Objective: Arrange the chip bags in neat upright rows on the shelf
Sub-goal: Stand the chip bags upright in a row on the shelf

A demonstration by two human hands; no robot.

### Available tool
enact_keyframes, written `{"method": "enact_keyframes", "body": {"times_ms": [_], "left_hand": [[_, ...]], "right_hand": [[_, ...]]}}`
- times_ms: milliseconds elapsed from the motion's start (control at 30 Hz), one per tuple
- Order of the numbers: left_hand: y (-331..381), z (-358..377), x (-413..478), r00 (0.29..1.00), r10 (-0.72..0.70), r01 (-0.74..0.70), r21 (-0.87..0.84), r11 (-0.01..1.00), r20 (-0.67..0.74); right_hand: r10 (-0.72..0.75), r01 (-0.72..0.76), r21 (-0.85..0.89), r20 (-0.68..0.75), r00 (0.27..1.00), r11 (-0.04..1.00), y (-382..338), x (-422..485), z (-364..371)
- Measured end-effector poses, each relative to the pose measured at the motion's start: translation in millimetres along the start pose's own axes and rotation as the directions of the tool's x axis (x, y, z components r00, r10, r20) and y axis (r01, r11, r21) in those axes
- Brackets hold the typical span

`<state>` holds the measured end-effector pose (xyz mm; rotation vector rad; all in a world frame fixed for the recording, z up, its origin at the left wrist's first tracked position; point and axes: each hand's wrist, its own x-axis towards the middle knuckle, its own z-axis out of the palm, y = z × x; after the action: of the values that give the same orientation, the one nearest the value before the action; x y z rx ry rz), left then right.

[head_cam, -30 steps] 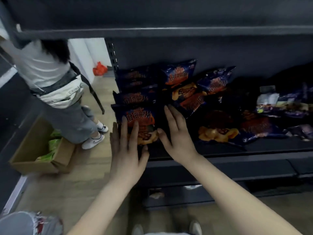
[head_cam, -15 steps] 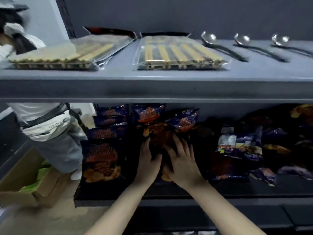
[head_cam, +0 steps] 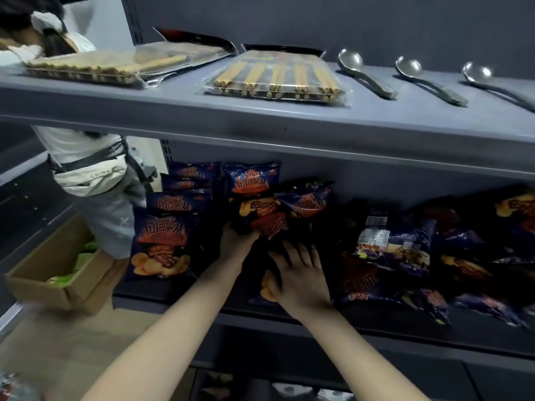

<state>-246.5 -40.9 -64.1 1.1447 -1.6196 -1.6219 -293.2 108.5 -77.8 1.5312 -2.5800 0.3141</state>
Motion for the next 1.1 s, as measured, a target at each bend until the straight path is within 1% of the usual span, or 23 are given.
{"method": "enact_keyframes", "body": {"times_ms": [67,200,267,400,467,500,533,567,633,667,700,733,800,900,933,1000,1033,1100], "left_hand": [[3,5,-3,0.999,0.029,-0.029,0.003,1.000,-0.016],[5,16,-14,0.996,0.082,-0.084,0.024,0.996,0.046],[5,14,-18,0.992,0.118,-0.120,0.041,0.992,0.048],[11,-4,-20,0.961,0.271,-0.262,0.145,0.954,-0.049],[18,-16,-16,0.939,0.328,-0.312,0.147,0.939,-0.104],[21,-22,-13,0.937,0.332,-0.315,0.145,0.938,-0.111],[24,-26,-10,0.944,0.313,-0.298,0.141,0.944,-0.099],[24,-28,-8,0.963,0.262,-0.251,0.140,0.958,-0.069],[18,-24,-10,0.998,0.062,-0.065,0.170,0.983,0.024],[11,-21,-13,0.997,-0.038,0.022,0.233,0.972,0.065],[3,-16,-17,0.992,-0.088,0.055,0.320,0.946,0.088],[-3,-12,-20,0.992,-0.080,0.034,0.395,0.918,0.100],[-12,-3,-26,0.993,0.030,-0.078,0.455,0.887,0.113],[-19,6,-34,0.964,0.254,-0.262,0.418,0.870,0.075],[-19,7,-35,0.935,0.352,-0.338,0.411,0.846,0.045],[-15,4,-35,0.839,0.544,-0.491,0.464,0.737,0.025],[-9,1,-34,0.786,0.617,-0.550,0.503,0.667,0.040],[7,-6,-31,0.697,0.711,-0.633,0.546,0.548,0.095]], "right_hand": [[0.001,-0.001,0.000,-0.004,1.000,1.000,3,0,1],[-0.006,0.005,-0.015,-0.016,1.000,1.000,14,-5,2],[-0.001,0.000,-0.021,-0.037,0.999,1.000,22,-6,1],[-0.004,0.004,-0.041,-0.013,1.000,0.999,39,-4,-4],[-0.018,0.018,-0.036,-0.011,1.000,0.999,42,-2,-5],[-0.024,0.024,-0.038,-0.010,1.000,0.999,43,-1,-5],[-0.028,0.028,-0.039,-0.009,1.000,0.999,44,0,-4],[-0.029,0.028,-0.038,-0.009,1.000,0.999,44,0,-4],[-0.025,0.025,-0.035,-0.017,1.000,0.999,45,-1,-2],[-0.024,0.024,-0.029,-0.022,0.999,0.999,44,-1,-2],[-0.026,0.025,-0.017,-0.030,0.999,1.000,44,-1,-3],[-0.030,0.030,-0.006,-0.038,0.999,1.000,43,-1,-3],[-0.038,0.038,-0.008,-0.046,0.998,0.999,42,0,-4],[-0.038,0.038,-0.009,-0.049,0.998,0.999,42,-1,-3],[-0.039,0.038,-0.005,-0.051,0.998,0.999,42,-3,-3],[-0.038,0.038,0.000,-0.057,0.998,0.999,43,-4,-2],[-0.036,0.036,-0.003,-0.058,0.998,0.999,44,-4,-1],[-0.031,0.030,-0.008,-0.054,0.998,1.000,46,-4,-1]]}}
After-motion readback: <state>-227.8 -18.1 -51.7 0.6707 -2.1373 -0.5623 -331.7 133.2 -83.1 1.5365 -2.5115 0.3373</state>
